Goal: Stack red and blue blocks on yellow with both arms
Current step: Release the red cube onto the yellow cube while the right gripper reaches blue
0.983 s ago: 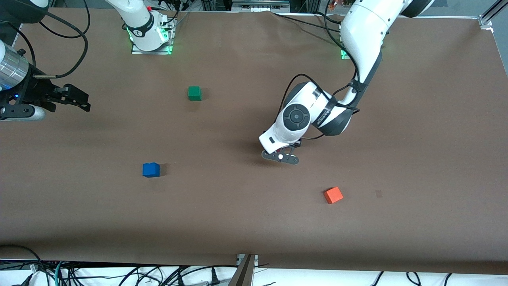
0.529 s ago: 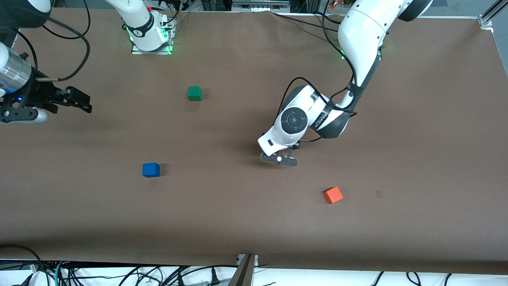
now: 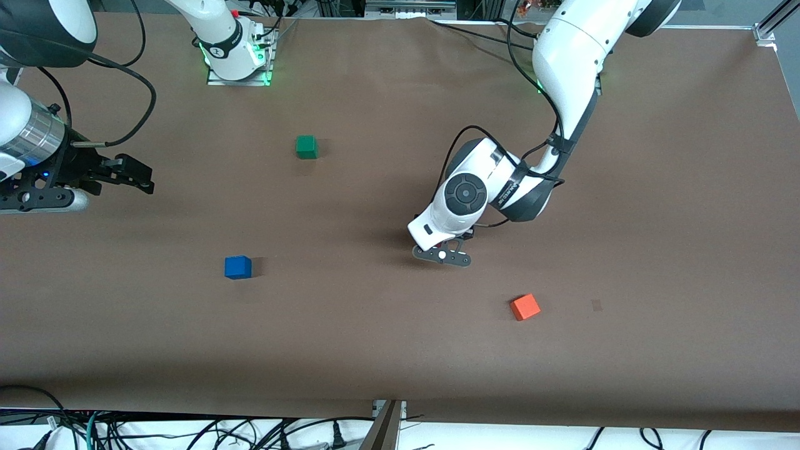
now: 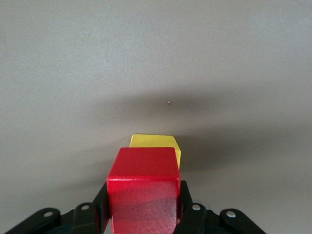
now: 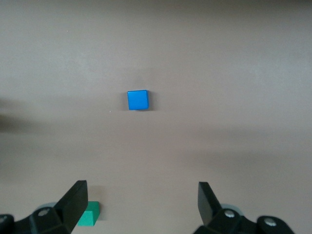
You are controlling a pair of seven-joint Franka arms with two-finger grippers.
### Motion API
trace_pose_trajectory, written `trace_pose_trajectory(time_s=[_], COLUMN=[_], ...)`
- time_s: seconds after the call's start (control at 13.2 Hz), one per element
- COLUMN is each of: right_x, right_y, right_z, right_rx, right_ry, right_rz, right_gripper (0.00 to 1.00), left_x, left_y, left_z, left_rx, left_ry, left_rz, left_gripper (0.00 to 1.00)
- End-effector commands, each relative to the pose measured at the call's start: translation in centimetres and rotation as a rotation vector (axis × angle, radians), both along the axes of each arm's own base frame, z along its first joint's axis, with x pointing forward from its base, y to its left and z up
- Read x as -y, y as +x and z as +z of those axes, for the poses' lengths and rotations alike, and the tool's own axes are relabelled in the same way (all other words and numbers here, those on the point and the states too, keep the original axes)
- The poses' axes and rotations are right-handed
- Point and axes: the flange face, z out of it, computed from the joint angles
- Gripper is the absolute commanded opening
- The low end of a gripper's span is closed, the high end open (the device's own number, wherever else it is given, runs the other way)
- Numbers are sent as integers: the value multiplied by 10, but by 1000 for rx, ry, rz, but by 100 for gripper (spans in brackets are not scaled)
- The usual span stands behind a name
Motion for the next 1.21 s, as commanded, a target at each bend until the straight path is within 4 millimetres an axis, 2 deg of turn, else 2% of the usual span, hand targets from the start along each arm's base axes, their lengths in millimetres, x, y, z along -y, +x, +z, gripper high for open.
trace_pose_trajectory(time_s=[0.0, 0.08, 0.15, 0.3, 0.53, 0.6, 0.76, 0.83, 0.91, 1.06, 1.13], right_x=[0, -2, -2, -2, -14, -19, -31, -33, -37, -59, -64], right_y=[15, 19, 25, 33, 54, 62, 80, 90, 95, 93, 93], right_z=[-9, -12, -25, -46, -107, -123, -175, -205, -226, -260, -279], right_rx=[27, 49, 38, 10, -39, -24, -6, 6, 15, -14, -32], right_ry=[3, -5, -10, -6, 21, 22, 53, 56, 55, 50, 46], right_rz=[6, 11, 12, 11, 13, 18, 15, 10, 15, 39, 46], right_gripper=[100, 100, 100, 100, 100, 100, 99, 99, 98, 97, 97], left_x=[8, 8, 5, -16, -85, -99, -154, -178, -206, -256, -274], left_y=[12, 13, 17, 33, 73, 77, 91, 95, 98, 98, 96], left_z=[9, 18, 33, 72, 147, 172, 227, 251, 268, 311, 320], left_rx=[34, 26, 6, -28, 6, 37, 110, 139, 158, 207, 207], left_ry=[23, 29, 43, 77, 76, 65, 49, 34, 32, 17, 26], left_rz=[31, 41, 46, 65, 167, 189, 265, 301, 338, 407, 431], left_gripper=[100, 100, 100, 100, 100, 100, 100, 100, 100, 100, 100])
